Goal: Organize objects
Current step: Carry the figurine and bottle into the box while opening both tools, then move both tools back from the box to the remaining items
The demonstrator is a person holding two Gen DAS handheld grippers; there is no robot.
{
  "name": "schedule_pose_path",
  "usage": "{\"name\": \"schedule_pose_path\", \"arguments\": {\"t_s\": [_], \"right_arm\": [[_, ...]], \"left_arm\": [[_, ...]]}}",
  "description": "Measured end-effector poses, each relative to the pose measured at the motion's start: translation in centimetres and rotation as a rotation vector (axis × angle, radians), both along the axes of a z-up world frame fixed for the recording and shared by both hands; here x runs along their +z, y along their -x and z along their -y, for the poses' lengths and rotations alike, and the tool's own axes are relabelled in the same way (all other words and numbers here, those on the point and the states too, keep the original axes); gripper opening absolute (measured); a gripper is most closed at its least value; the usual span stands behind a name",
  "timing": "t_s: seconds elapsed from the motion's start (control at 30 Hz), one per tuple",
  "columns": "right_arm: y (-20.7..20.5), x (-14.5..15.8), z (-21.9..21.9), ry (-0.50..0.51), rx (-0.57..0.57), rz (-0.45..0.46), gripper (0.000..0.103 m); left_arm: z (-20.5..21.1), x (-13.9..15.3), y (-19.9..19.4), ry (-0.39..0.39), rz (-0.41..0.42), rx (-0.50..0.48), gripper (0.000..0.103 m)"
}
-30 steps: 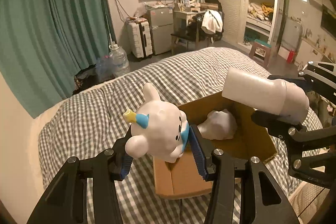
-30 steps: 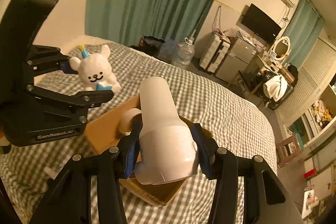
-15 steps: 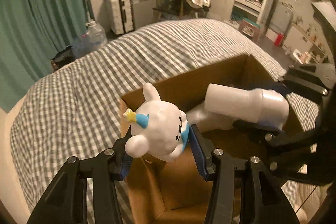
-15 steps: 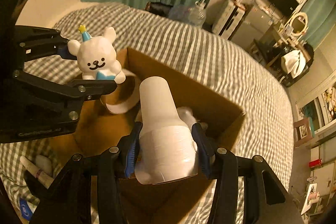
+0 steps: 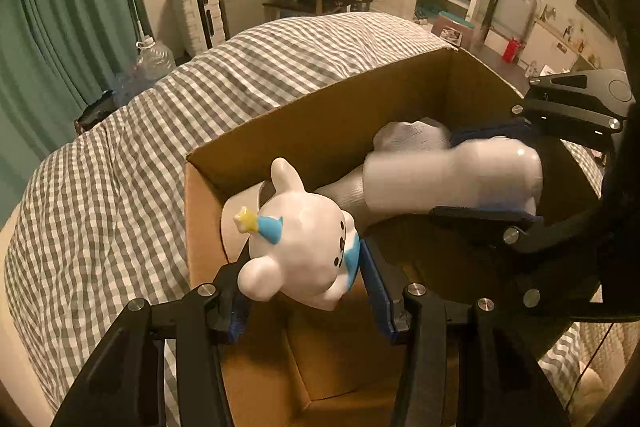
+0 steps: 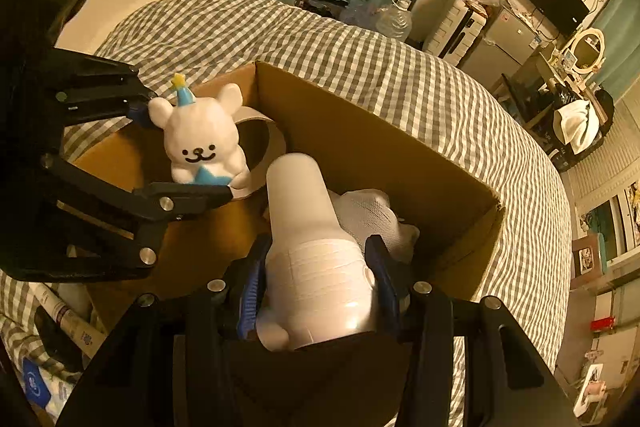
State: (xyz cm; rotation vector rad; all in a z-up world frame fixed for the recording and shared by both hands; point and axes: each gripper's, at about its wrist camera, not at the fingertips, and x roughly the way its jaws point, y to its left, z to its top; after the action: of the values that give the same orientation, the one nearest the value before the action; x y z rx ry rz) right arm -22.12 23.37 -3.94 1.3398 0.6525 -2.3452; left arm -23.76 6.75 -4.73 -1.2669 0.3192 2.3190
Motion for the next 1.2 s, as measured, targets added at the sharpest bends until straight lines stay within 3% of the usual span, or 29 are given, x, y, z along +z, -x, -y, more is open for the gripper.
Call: {"name": "schedule_pose_path", "arguments": {"t_s": [0.03, 0.1, 0.3, 0.53, 0.6, 0.97, 1.1, 1.2], "right_arm": [[-0.3, 0.2, 0.3, 0.002, -0.003, 0.0, 0.049], [-0.2, 0.7, 0.4, 0.008, -0.014, -0.014, 0.063], [-1.4, 3.9, 0.9, 0.034, -0.016, -0.093, 0.075], [-4.0, 8.1, 1.2, 0.031, -0.044, -0.186, 0.085], [-4.9, 9.4, 0.8, 0.034, -0.075, -0.212, 0.089], [-12.9, 14.5, 0.0, 0.114, -0.143, -0.269, 0.099], [-16.5, 15.1, 0.8, 0.106, -0.128, -0.297, 0.101], [-19.1, 14.8, 1.6, 0.083, -0.118, -0.337, 0.101]], "left_arm": [[-0.1, 0.1, 0.0, -0.003, 0.003, 0.0, 0.052], [-0.1, 0.4, -0.1, 0.001, -0.001, 0.005, 0.057], [1.5, 3.4, -1.4, -0.012, -0.057, 0.05, 0.079], [3.5, 8.2, -4.3, -0.029, -0.136, 0.113, 0.084], [4.2, 9.7, -5.9, -0.022, -0.183, 0.127, 0.094], [7.5, 14.6, -14.4, 0.013, -0.322, 0.22, 0.103], [9.4, 14.2, -17.7, 0.029, -0.332, 0.28, 0.103], [11.5, 12.8, -19.7, 0.045, -0.323, 0.377, 0.103]]}}
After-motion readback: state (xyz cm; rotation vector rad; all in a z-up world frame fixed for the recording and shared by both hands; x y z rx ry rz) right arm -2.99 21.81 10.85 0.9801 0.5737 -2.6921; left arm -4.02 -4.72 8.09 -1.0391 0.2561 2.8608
